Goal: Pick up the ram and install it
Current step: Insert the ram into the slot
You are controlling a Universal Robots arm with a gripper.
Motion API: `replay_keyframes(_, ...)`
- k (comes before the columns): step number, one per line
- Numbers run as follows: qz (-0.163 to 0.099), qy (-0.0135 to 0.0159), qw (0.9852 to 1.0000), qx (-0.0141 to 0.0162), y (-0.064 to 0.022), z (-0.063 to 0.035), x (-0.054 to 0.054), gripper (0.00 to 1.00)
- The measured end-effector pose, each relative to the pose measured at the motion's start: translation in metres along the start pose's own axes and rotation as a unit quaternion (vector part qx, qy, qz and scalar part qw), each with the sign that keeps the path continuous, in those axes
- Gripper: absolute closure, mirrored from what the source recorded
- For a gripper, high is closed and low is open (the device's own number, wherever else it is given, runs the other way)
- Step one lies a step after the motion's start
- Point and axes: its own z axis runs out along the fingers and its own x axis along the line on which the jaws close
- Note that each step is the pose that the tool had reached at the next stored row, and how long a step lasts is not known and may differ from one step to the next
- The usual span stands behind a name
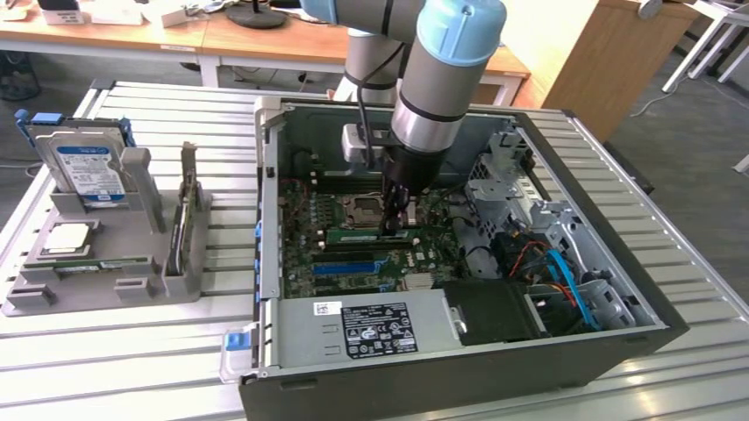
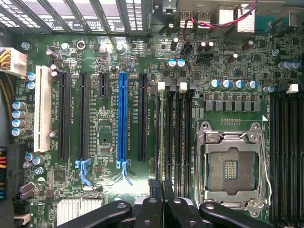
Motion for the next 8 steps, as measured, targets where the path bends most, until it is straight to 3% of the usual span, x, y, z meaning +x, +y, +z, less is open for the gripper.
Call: replay_keyframes(8,0.0,0.0,1.0,0.0,-0.0001,0.0021,0.0,0.88)
